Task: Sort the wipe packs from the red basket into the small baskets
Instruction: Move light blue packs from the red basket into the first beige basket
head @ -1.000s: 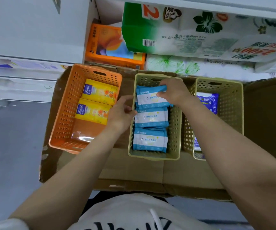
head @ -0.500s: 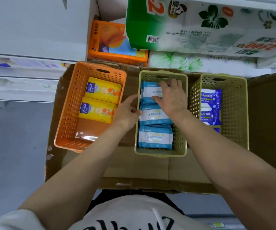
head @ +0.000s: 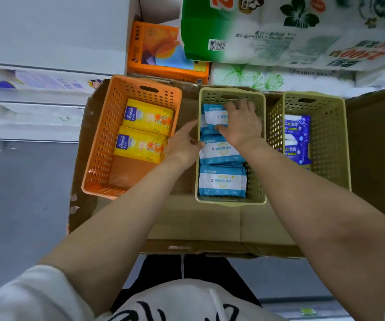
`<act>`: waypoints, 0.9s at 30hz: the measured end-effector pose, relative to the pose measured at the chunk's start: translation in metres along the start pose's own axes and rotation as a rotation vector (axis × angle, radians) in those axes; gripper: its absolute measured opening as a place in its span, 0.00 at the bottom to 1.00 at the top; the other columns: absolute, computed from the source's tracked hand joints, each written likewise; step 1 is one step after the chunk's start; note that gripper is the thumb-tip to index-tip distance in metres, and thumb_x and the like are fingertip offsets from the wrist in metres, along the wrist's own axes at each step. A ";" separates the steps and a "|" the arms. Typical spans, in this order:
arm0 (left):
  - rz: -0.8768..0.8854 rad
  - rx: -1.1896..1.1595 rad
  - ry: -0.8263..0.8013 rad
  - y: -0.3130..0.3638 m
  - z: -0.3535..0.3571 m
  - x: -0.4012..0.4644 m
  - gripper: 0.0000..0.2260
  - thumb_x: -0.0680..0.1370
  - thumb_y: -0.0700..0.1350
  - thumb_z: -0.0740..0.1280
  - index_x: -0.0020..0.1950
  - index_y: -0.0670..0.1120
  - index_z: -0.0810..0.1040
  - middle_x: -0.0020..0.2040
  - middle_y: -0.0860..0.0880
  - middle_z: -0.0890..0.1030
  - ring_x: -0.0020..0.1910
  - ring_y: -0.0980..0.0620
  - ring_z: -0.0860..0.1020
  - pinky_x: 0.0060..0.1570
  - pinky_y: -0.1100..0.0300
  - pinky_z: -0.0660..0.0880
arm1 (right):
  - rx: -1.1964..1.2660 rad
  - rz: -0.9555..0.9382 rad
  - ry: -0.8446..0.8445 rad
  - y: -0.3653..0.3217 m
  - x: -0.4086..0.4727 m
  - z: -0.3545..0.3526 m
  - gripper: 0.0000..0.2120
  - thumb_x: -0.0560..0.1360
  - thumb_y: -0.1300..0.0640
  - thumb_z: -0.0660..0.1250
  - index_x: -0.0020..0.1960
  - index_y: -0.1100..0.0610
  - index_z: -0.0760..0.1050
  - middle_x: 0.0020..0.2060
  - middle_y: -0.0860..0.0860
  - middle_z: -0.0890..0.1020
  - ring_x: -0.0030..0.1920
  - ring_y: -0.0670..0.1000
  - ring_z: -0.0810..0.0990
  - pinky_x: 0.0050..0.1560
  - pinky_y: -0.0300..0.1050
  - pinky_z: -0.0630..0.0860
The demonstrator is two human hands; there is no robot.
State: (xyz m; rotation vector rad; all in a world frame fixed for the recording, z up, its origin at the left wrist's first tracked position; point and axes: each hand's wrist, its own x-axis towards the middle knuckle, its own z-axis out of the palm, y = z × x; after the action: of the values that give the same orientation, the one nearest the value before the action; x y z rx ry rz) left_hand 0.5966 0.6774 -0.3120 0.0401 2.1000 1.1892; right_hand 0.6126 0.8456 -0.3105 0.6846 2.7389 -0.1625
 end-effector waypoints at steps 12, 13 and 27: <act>0.124 0.273 0.222 0.015 -0.052 -0.114 0.18 0.79 0.49 0.66 0.68 0.46 0.75 0.58 0.46 0.81 0.59 0.46 0.77 0.56 0.57 0.72 | 0.130 -0.216 0.034 0.026 -0.079 -0.069 0.24 0.80 0.48 0.63 0.72 0.57 0.68 0.70 0.58 0.69 0.72 0.59 0.65 0.66 0.54 0.69; 0.149 0.282 0.257 0.015 -0.062 -0.131 0.17 0.79 0.49 0.66 0.67 0.46 0.76 0.58 0.47 0.81 0.59 0.47 0.77 0.57 0.56 0.71 | 0.124 -0.244 0.051 0.025 -0.090 -0.079 0.24 0.80 0.48 0.63 0.72 0.58 0.68 0.70 0.58 0.70 0.71 0.59 0.66 0.65 0.54 0.69; 0.389 0.734 0.798 -0.050 -0.247 -0.323 0.19 0.79 0.51 0.65 0.68 0.45 0.76 0.64 0.42 0.76 0.63 0.40 0.74 0.59 0.44 0.74 | 0.126 -0.671 0.405 -0.072 -0.241 -0.140 0.21 0.78 0.51 0.66 0.69 0.56 0.73 0.69 0.54 0.73 0.70 0.55 0.68 0.68 0.52 0.67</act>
State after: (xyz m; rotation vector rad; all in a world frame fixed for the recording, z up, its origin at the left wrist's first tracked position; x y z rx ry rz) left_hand 0.7061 0.3524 -0.0885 0.3770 3.2645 0.5883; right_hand 0.7421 0.7021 -0.0972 -0.2352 3.2671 -0.3806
